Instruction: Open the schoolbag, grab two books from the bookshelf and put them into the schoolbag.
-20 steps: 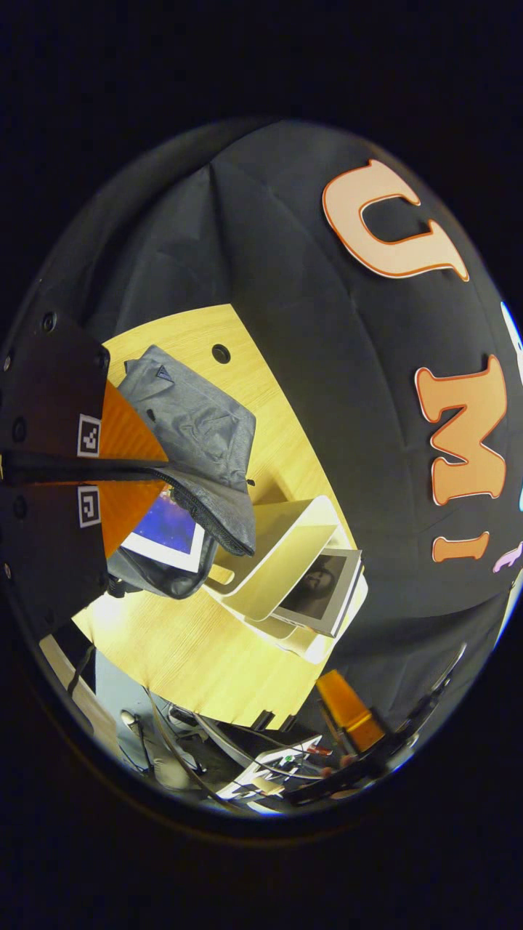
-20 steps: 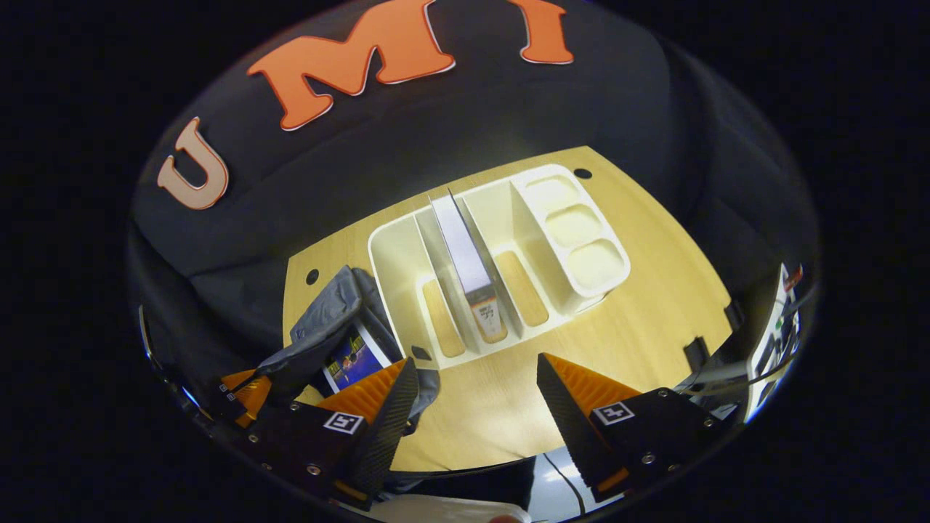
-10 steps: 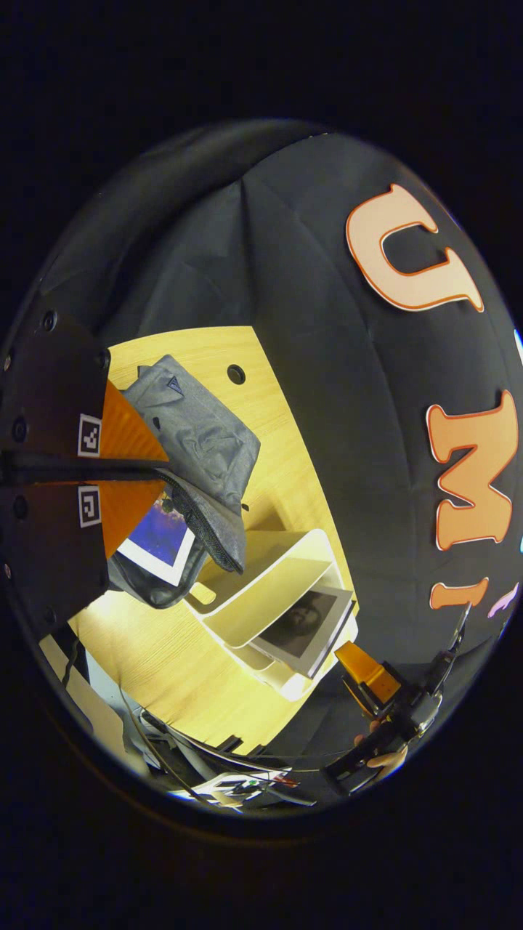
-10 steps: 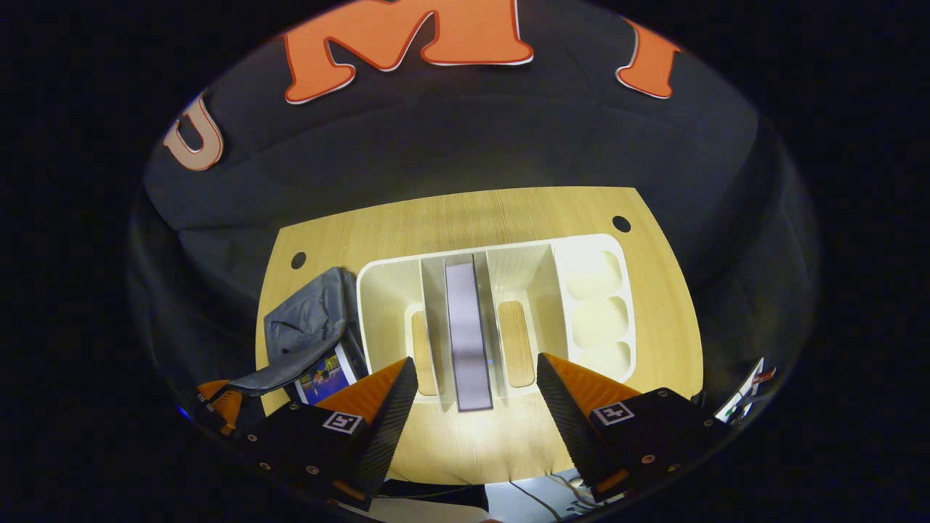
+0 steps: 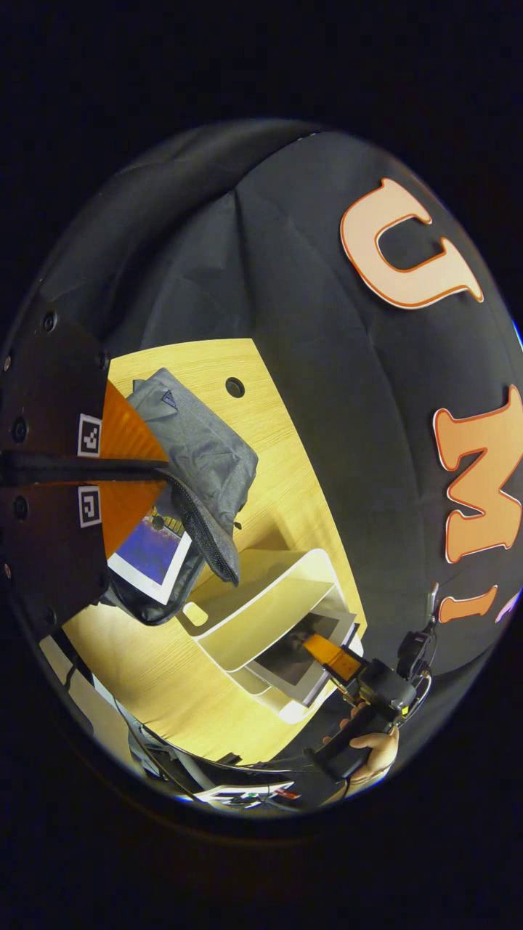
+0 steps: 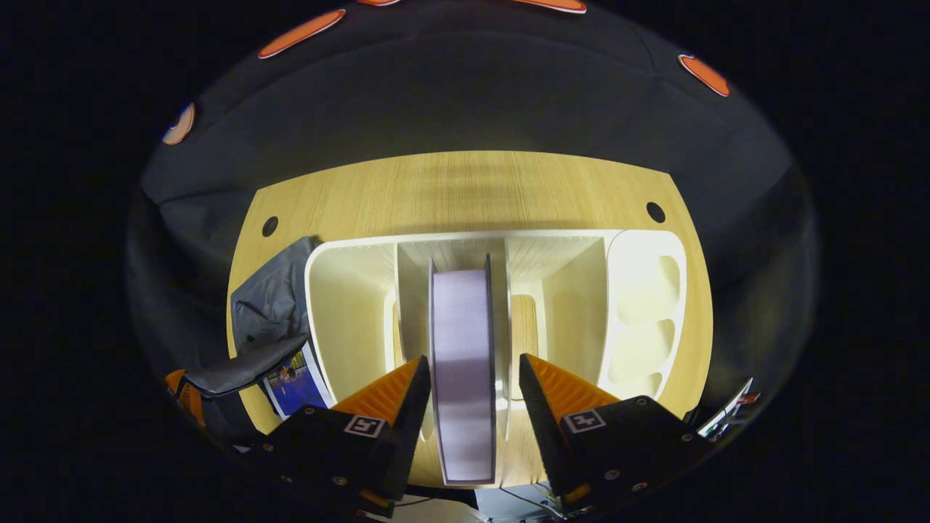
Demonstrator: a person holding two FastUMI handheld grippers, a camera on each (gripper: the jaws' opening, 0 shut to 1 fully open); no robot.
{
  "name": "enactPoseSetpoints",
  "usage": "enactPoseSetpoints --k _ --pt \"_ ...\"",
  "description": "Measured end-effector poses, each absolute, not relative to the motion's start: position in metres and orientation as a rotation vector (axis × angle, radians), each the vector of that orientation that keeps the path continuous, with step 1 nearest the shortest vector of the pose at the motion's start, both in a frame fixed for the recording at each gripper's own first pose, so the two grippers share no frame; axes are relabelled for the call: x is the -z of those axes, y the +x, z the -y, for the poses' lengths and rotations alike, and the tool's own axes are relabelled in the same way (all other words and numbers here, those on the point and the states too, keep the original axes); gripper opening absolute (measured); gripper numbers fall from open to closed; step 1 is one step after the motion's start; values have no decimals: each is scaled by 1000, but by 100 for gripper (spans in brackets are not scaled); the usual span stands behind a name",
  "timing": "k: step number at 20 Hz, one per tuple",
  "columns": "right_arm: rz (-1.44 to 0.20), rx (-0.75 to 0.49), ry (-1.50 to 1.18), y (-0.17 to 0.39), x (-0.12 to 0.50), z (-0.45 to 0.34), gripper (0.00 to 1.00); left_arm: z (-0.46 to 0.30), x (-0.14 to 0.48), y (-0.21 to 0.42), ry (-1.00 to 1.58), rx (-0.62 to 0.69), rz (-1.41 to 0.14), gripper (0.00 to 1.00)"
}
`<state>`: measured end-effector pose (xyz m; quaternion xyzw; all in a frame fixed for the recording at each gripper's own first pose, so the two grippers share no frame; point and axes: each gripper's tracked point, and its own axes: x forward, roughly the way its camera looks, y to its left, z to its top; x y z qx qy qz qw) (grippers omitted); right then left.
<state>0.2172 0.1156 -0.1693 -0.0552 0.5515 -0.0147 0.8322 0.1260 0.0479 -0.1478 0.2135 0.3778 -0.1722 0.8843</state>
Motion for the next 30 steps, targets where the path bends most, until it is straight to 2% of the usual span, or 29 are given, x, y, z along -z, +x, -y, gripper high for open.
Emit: enactPoseSetpoints --k 1,2,3,4,5,6,10,16,19,23,26,30 --pt "-1175 29 -115 219 174 -116 63 -48 149 127 448 359 -789 1" --pt "-1184 23 -99 220 176 -119 56 -48 150 128 450 361 -791 1" --pt "-1175 21 -94 223 178 -122 40 -47 151 128 450 366 -793 1" --pt "-1169 25 -95 226 177 -122 39 -47 151 129 454 369 -792 1" --pt "-1166 34 -93 224 175 -120 48 -48 150 130 455 375 -791 0" --pt "-1157 38 -86 223 171 -120 38 -47 151 130 453 379 -790 1" --pt "-1097 64 -81 217 143 -119 37 -52 148 131 438 396 -788 0" --pt "-944 83 -81 190 70 -127 36 -51 137 136 414 473 -753 1" --pt "-817 93 -156 165 22 -135 36 -52 132 141 432 511 -734 1" --pt "-676 86 -75 118 -28 -160 35 -51 127 150 441 540 -714 0" --pt "-599 72 35 85 -39 -182 35 -48 124 149 463 578 -692 1" --pt "-616 26 206 41 -14 -210 35 -47 117 152 519 607 -664 0"
